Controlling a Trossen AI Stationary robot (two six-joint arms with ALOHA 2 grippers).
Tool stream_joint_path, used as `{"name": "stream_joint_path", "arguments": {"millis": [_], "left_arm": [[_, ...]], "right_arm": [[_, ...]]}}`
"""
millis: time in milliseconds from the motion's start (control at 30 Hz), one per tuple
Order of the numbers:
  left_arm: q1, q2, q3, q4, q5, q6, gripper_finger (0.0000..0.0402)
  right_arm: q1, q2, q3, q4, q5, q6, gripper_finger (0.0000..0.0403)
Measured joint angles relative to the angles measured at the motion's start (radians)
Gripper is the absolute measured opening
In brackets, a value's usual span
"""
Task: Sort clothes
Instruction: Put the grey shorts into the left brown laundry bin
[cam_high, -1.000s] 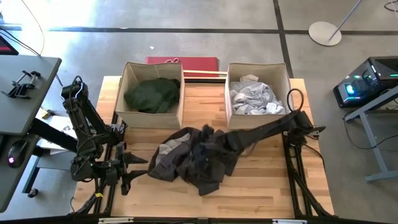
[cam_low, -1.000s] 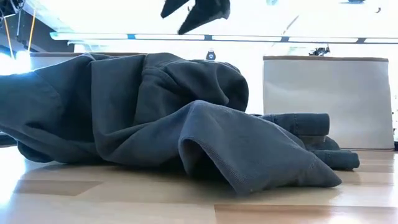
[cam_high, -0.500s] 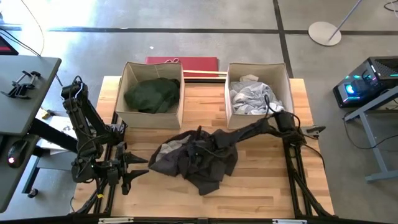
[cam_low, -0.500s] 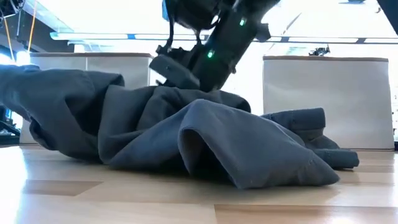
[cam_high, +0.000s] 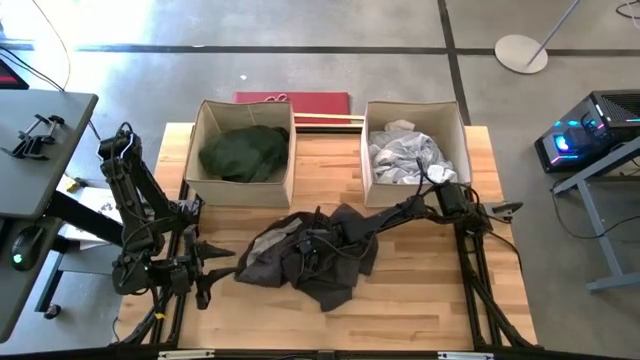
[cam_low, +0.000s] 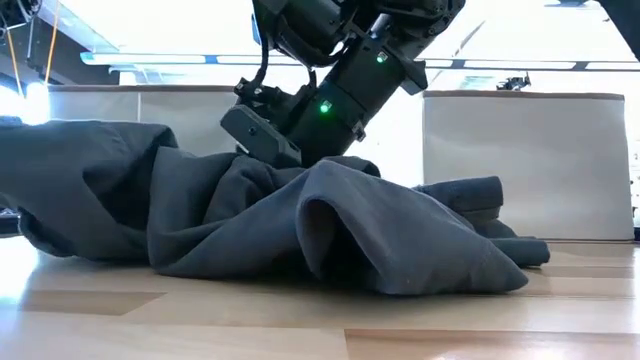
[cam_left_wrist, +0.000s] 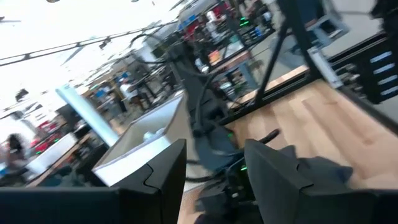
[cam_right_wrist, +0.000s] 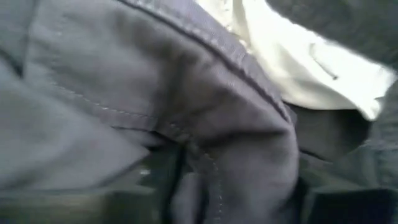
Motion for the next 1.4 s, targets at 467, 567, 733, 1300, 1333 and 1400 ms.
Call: {"name": "stream_joint_path", "arguments": {"millis": [467, 567, 733, 1300, 1333, 1400], "left_arm": [[-0.098, -0.002, 0.0, 0.003, -0.197, -0.005, 0.0154], [-0.102, -0.002, 0.0, 0.001, -0.191, -0.005, 0.0154], [-0.089, -0.002, 0.0, -0.001, -0.091, -0.005, 0.0154], [0.045, -0.002, 0.0, -0.028, 0.185, -0.091, 0.0154], [0.05, -0.002, 0.0, -0.04, 0.217, -0.114, 0.0154], [0.069, -0.002, 0.0, -0.066, 0.267, -0.172, 0.0154]], "right_arm": [[0.106, -0.282, 0.004, -0.062, 0.316, -0.104, 0.004], [0.142, -0.399, 0.011, -0.031, 0.471, -0.135, 0.002], [0.199, -0.478, 0.004, 0.018, 0.619, -0.204, 0.0019], [0.096, -0.363, 0.008, -0.027, 0.422, -0.048, 0.0053], [0.078, -0.345, 0.008, -0.026, 0.393, -0.036, 0.0064], [0.043, -0.31, 0.008, -0.035, 0.326, -0.009, 0.0094]]}}
